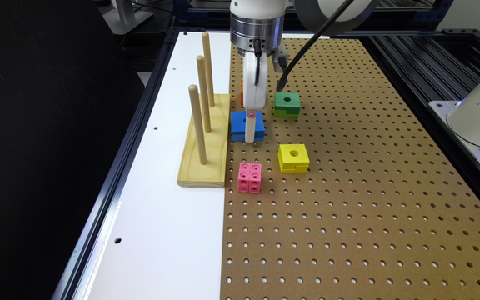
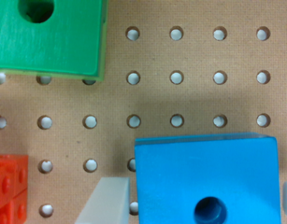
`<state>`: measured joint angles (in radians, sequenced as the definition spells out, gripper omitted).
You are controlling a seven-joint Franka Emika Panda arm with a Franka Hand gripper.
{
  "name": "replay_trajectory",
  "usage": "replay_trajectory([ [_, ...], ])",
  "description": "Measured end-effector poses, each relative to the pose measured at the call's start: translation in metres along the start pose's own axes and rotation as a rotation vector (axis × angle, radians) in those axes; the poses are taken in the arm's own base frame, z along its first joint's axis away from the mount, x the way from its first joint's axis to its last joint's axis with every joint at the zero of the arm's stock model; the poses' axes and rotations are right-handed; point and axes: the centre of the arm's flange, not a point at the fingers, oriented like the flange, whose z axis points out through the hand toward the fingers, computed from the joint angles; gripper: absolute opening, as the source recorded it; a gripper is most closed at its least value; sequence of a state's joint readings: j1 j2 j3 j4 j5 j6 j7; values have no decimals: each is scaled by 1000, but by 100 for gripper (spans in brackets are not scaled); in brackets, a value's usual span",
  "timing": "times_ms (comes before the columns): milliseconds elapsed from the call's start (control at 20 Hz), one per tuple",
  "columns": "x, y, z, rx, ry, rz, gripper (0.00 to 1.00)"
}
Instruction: Pick up blue block.
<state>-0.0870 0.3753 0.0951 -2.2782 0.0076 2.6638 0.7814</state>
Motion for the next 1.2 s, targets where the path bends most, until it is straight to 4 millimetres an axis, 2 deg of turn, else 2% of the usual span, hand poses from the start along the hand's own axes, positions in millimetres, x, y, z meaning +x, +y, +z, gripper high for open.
replay_trajectory([
  [550, 3, -3, -3, 7, 7, -1, 100],
  [750, 1, -2, 15, 6, 1, 0, 100],
  [1200, 5, -7, 15, 13, 9, -4, 100],
])
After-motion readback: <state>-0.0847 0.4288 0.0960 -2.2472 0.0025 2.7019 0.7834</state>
